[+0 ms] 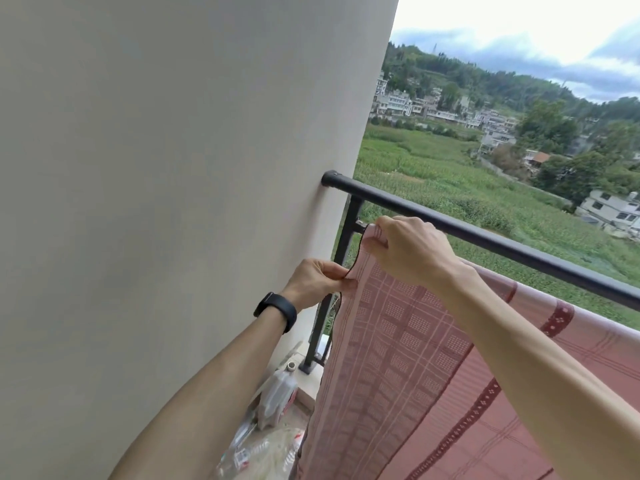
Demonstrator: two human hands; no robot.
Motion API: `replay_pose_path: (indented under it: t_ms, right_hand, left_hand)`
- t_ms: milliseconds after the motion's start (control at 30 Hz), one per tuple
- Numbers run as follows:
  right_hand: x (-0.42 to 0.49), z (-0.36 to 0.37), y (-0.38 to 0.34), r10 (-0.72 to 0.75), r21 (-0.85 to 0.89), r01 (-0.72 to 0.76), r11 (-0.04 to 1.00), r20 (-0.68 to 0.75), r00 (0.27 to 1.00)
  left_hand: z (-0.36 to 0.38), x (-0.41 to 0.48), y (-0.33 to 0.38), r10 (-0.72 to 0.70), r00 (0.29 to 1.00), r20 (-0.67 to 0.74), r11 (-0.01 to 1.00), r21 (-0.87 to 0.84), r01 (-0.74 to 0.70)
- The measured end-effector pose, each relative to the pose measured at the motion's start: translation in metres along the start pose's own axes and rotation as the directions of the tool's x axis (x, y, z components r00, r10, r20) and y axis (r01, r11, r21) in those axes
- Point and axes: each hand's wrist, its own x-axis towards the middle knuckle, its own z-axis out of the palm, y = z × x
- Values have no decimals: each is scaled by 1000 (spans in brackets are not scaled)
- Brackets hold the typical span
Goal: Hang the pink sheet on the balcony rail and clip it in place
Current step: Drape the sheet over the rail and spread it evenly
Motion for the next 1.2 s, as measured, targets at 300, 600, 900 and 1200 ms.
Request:
replay_pose_path:
  t_ms: [300, 600, 900, 1200]
  right_hand:
    - [-62, -1, 18, 58, -109, -72, 991, -126, 990]
    - [-113, -5, 24, 2, -108, -16, 994, -127, 992]
    - [-162, -23, 28, 93, -189, -128, 974, -183, 979]
    - [-204, -28, 38, 50, -166, -81, 983, -185, 981]
  left_hand:
    - [49, -42, -15, -39, 998, 42, 996, -77, 42]
    - [93, -97, -62, -208, 943, 259, 976, 118, 183]
    - [80, -122, -58, -130, 982, 135, 956, 279, 88]
    - [91, -151, -68, -166, 983, 78, 958, 250, 142]
